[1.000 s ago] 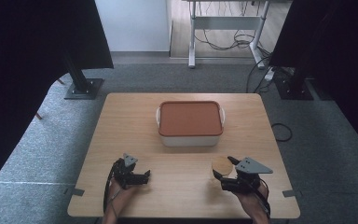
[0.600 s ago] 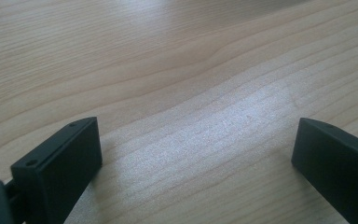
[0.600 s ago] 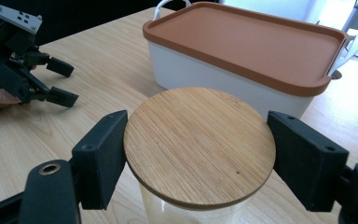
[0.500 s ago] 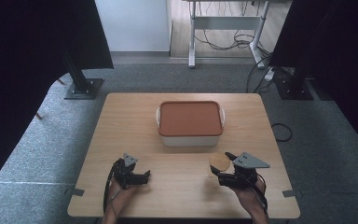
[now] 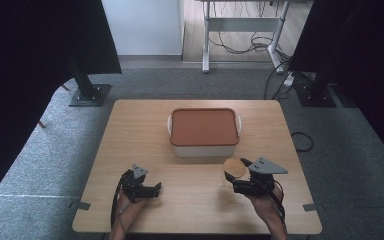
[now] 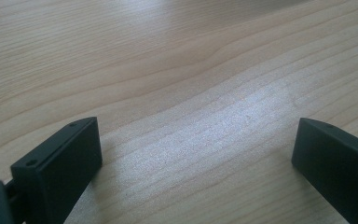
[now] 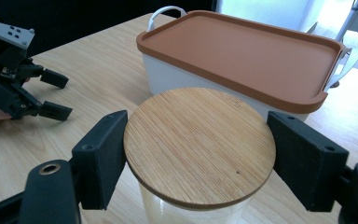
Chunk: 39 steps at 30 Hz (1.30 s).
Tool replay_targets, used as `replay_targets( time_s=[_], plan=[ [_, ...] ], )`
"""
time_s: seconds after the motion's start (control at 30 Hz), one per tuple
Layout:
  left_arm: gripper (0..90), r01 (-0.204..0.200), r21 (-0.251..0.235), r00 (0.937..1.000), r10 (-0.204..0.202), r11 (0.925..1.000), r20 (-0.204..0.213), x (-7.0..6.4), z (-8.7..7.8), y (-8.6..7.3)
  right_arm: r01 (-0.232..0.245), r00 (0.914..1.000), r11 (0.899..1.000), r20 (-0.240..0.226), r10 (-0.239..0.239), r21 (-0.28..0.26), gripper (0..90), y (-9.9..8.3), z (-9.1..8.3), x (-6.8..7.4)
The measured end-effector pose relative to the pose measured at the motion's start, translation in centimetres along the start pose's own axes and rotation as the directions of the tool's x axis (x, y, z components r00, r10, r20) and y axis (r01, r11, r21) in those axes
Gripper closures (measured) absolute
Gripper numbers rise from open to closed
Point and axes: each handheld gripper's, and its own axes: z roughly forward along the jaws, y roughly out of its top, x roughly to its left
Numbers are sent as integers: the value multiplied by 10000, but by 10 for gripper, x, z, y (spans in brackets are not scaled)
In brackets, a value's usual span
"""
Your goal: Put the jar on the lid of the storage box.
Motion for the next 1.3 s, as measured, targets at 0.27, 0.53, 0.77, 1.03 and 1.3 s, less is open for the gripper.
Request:
replay_targets(
  time_s=[0.27,0.53,0.77,1.03,1.3],
  plan=[
    [12,-6,2,10000,6,10000,2,0,0,0,25,10000,10000,68,-24,-28,230,9,5,-4],
    [12,-11,-1,10000,11,10000,12,0,0,0,34,10000,10000,86,-34,-15,230,17,9,-7],
    [12,-29,3,10000,29,10000,20,0,0,0,50,9999,9999,114,-51,91,230,22,15,-8],
    [12,-31,1,10000,31,10000,27,0,0,0,30,9997,9999,247,-33,117,230,26,20,-13],
    [12,-37,24,10000,37,10000,33,0,0,0,37,9994,9999,351,-42,139,230,33,27,-17]
  ],
)
